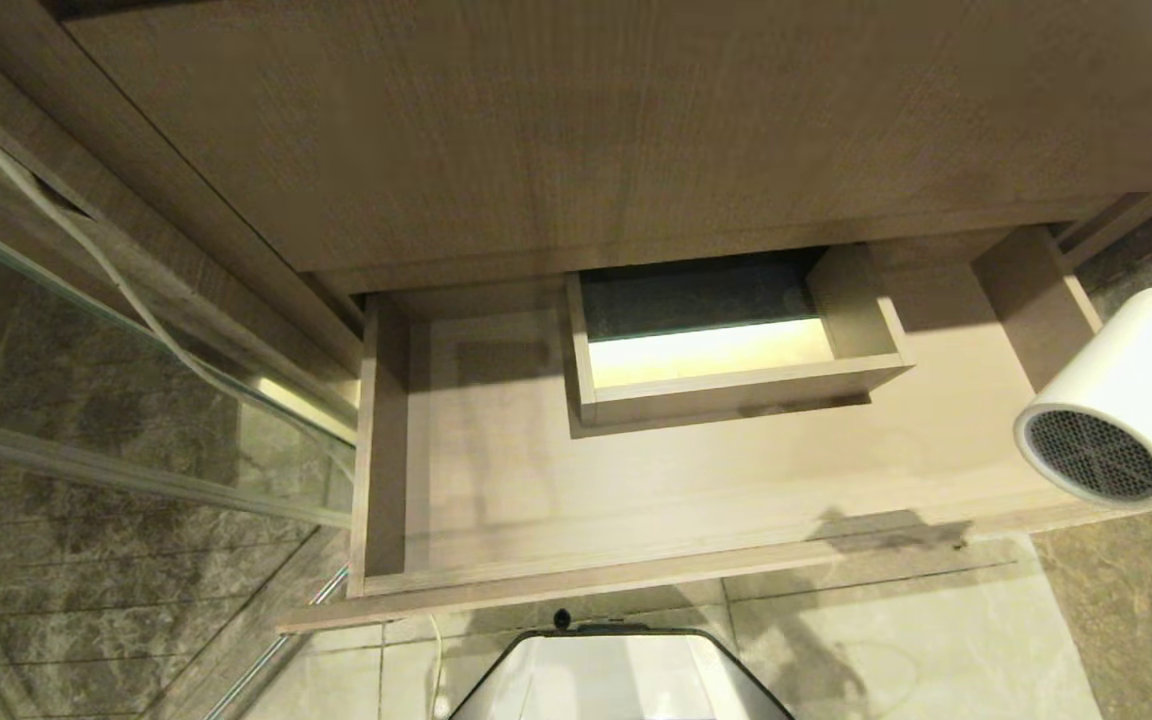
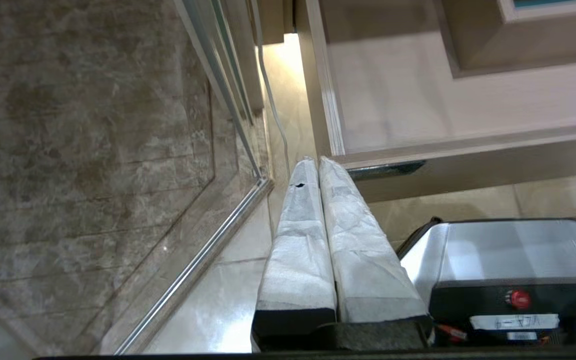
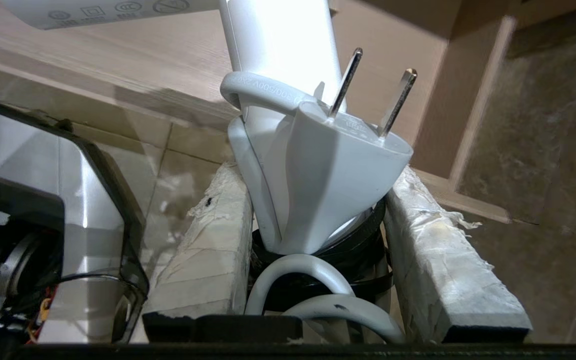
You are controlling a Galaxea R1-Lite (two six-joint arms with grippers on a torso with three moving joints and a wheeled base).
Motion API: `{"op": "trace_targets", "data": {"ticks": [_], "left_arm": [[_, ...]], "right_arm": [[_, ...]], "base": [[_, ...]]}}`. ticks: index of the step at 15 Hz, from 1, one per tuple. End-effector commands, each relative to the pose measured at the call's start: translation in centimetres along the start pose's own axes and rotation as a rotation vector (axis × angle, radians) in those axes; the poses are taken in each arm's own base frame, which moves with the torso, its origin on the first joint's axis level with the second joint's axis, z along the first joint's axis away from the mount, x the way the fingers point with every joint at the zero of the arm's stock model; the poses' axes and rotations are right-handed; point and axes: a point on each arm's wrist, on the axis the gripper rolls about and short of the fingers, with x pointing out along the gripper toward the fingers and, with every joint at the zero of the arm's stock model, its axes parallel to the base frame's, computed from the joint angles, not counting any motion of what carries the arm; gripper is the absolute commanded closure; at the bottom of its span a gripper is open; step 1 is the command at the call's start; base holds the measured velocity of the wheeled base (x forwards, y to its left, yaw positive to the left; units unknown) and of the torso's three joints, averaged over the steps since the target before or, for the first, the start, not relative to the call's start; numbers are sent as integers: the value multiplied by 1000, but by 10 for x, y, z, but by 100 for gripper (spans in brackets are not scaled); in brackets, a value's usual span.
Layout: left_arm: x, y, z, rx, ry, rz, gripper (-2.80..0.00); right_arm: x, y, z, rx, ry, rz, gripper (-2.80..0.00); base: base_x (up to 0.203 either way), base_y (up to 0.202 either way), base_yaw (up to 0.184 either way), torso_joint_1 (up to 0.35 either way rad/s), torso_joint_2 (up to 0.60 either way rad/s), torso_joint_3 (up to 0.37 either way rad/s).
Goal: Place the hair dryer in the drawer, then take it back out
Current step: Put it into the drawer
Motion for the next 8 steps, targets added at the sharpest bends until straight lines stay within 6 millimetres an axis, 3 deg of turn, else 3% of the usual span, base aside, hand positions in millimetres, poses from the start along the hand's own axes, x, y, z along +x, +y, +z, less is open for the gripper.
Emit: {"op": "trace_targets", "data": {"ticks": [1,5,8], "left_arm": [[0,0,-1,1,2,0,0],[0,0,-1,-1,2,0,0],[0,0,-1,1,2,0,0]], "right_arm": [[5,-1,-1,2,16,-2,0],[16,-7,0,17,51,-31,0],[30,-17,0,38,108,-73,0]], "base": [[0,0,0,4,384,325],[0,0,0,102,209,311],[0,0,0,84,46,146]]}}
